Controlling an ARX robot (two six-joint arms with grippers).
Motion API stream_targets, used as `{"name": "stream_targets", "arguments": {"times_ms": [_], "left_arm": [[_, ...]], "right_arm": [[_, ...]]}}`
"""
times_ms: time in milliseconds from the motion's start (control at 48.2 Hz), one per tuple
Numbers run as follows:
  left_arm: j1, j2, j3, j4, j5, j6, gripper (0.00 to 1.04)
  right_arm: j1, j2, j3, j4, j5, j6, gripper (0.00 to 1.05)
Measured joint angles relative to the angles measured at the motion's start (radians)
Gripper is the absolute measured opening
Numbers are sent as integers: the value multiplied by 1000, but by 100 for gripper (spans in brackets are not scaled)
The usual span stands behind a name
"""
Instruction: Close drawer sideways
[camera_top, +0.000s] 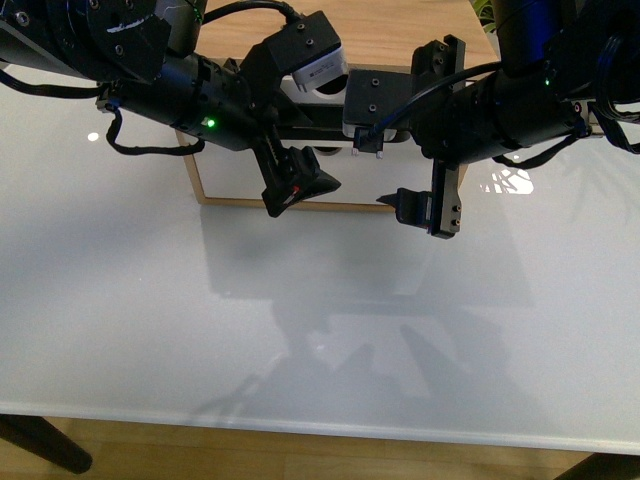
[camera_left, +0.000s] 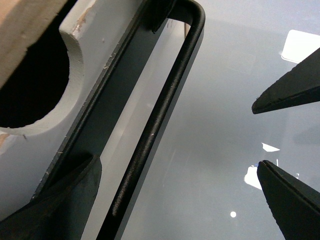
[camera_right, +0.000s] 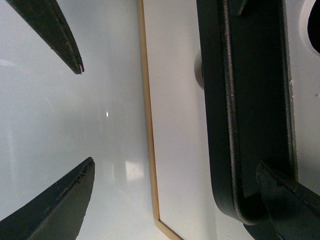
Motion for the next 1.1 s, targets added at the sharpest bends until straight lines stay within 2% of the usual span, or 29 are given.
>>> {"name": "stream_targets", "arguments": {"times_ms": [601, 850, 1098], "left_arm": [[8, 17, 24, 10, 10, -14, 96], [34, -70, -122, 118, 27, -22, 96], [86, -196, -272, 264, 26, -123, 96]], "right_arm": [[-3, 21, 21, 12, 0, 6, 96], [-18, -61, -88, 58, -23, 17, 96], [-53, -183, -226, 132, -35, 58, 96]]}}
